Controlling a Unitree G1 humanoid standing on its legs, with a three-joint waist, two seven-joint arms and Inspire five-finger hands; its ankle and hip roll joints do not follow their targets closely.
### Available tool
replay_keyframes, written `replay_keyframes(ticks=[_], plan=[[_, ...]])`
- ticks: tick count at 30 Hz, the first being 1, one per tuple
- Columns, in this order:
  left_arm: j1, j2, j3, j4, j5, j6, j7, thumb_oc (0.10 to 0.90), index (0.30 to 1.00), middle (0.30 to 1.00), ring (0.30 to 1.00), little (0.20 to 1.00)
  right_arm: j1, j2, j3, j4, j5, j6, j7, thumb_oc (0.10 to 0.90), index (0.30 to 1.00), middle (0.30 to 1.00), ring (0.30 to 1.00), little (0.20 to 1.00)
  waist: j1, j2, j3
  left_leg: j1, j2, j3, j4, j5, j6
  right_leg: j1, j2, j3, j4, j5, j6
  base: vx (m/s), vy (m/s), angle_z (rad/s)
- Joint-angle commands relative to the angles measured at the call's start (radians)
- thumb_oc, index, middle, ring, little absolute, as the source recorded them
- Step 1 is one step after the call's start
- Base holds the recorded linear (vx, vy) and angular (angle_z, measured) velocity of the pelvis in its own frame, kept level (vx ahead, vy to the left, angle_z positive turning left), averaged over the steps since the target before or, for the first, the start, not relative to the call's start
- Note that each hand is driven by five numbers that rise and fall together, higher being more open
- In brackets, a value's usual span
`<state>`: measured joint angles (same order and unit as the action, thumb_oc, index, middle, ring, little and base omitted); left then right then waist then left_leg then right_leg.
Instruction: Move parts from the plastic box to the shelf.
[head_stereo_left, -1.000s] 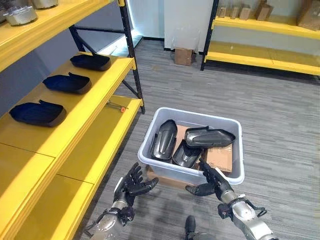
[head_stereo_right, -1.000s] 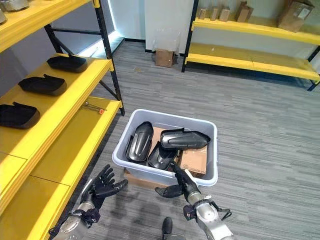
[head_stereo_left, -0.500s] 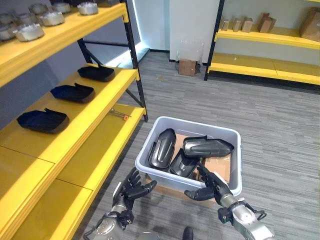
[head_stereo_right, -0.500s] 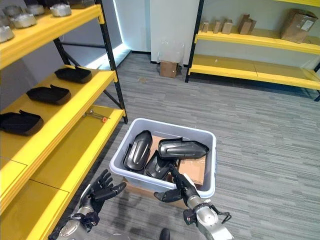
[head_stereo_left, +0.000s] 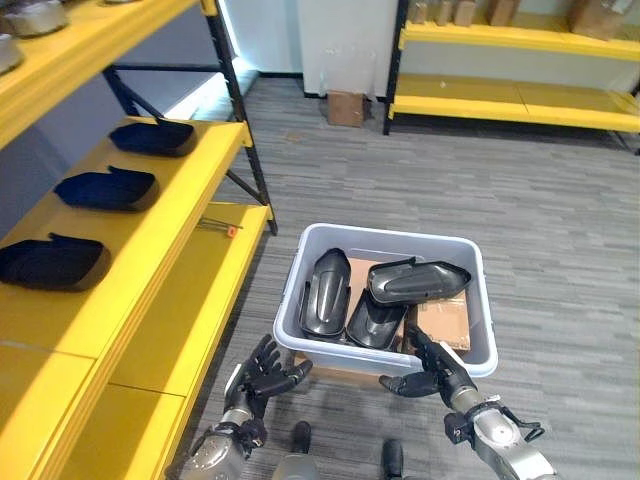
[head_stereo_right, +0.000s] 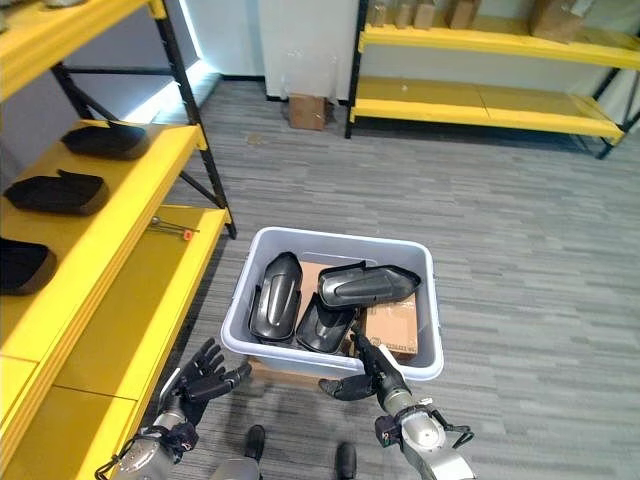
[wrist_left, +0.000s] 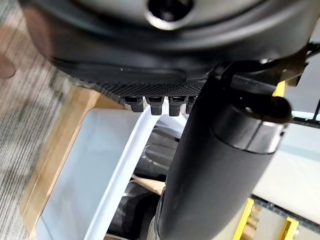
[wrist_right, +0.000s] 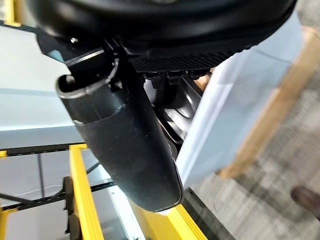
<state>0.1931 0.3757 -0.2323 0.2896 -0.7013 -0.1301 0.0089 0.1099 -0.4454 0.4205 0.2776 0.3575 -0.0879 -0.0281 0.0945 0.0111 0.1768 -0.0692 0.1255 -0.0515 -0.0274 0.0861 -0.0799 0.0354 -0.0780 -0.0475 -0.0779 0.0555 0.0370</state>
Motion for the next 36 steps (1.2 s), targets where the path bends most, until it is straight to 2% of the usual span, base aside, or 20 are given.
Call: replay_keyframes(ticks=[1, 4, 9, 16, 20, 23, 30, 36], plan=[[-0.045, 0.011, -0.004, -0.089, 0.007, -0.074, -0.040, 0.900, 1.000, 1.000, 1.000, 1.000, -0.060, -0.004, -0.021, -0.108, 0.003, -0.084, 0.006, 0.900, 1.000, 1.000, 1.000, 1.000, -0.015, -0.011, -0.081, -0.042, 0.015, -0.012, 0.051, -0.009, 0.007, 0.089, -0.041, -0.020, 0.081, -0.138, 0.035, 0.09, 0.182, 0.06], [-0.056, 0.024, -0.012, -0.096, 0.021, -0.071, -0.035, 0.900, 1.000, 1.000, 1.000, 1.000, -0.057, 0.002, -0.034, -0.113, -0.009, -0.083, -0.002, 0.900, 1.000, 1.000, 1.000, 1.000, -0.029, -0.019, -0.086, -0.038, -0.012, 0.018, 0.083, -0.053, 0.024, 0.079, -0.081, -0.006, 0.090, -0.121, 0.066, 0.09, 0.213, -0.03], [-0.065, 0.038, -0.009, -0.097, 0.022, -0.072, -0.029, 0.900, 1.000, 1.000, 1.000, 1.000, -0.052, 0.005, -0.041, -0.124, -0.015, -0.080, -0.002, 0.900, 1.000, 1.000, 1.000, 1.000, -0.041, -0.026, -0.100, -0.017, -0.037, 0.057, 0.083, -0.088, 0.046, 0.053, -0.122, 0.022, 0.090, -0.094, 0.096, 0.04, 0.159, -0.12], [-0.059, 0.049, -0.005, -0.101, 0.024, -0.070, -0.033, 0.900, 1.000, 1.000, 1.000, 1.000, -0.051, 0.000, -0.049, -0.153, -0.023, -0.083, 0.005, 0.900, 1.000, 1.000, 1.000, 1.000, -0.052, -0.040, -0.109, 0.005, -0.055, 0.089, 0.078, -0.117, 0.071, 0.034, -0.151, 0.046, 0.090, -0.066, 0.123, 0.01, 0.093, -0.22], [-0.052, 0.048, -0.004, -0.100, 0.027, -0.069, -0.036, 0.900, 1.000, 1.000, 1.000, 1.000, -0.045, -0.007, -0.054, -0.182, -0.029, -0.084, 0.011, 0.900, 1.000, 1.000, 1.000, 1.000, -0.056, -0.048, -0.115, 0.017, -0.059, 0.094, 0.060, -0.116, 0.076, 0.033, -0.156, 0.049, 0.086, -0.061, 0.127, 0.00, 0.033, -0.02], [-0.035, 0.045, 0.009, -0.100, 0.036, -0.070, -0.043, 0.900, 1.000, 1.000, 1.000, 1.000, -0.037, -0.038, -0.082, -0.250, -0.083, -0.099, 0.015, 0.900, 1.000, 1.000, 1.000, 1.000, -0.062, -0.058, -0.124, 0.031, -0.062, 0.097, 0.030, -0.111, 0.080, 0.028, -0.158, 0.054, 0.074, -0.055, 0.130, 0.00, 0.024, -0.05], [-0.011, 0.036, 0.029, -0.091, 0.037, -0.066, -0.051, 0.900, 1.000, 1.000, 1.000, 1.000, -0.034, -0.066, -0.152, -0.359, -0.082, -0.127, 0.005, 0.900, 1.000, 1.000, 1.000, 1.000, -0.061, -0.074, -0.130, 0.038, -0.062, 0.094, 0.011, -0.105, 0.080, 0.031, -0.159, 0.051, 0.053, -0.050, 0.130, 0.01, 0.005, -0.05], [-0.012, 0.039, 0.025, -0.084, 0.037, -0.060, -0.050, 0.900, 1.000, 1.000, 1.000, 1.000, -0.102, -0.081, -0.183, -0.389, -0.104, -0.146, -0.035, 0.900, 1.000, 1.000, 1.000, 1.000, -0.056, -0.080, -0.124, 0.029, -0.058, 0.085, 0.017, -0.105, 0.076, 0.033, -0.155, 0.040, 0.050, -0.051, 0.126, 0.00, -0.002, 0.01]])
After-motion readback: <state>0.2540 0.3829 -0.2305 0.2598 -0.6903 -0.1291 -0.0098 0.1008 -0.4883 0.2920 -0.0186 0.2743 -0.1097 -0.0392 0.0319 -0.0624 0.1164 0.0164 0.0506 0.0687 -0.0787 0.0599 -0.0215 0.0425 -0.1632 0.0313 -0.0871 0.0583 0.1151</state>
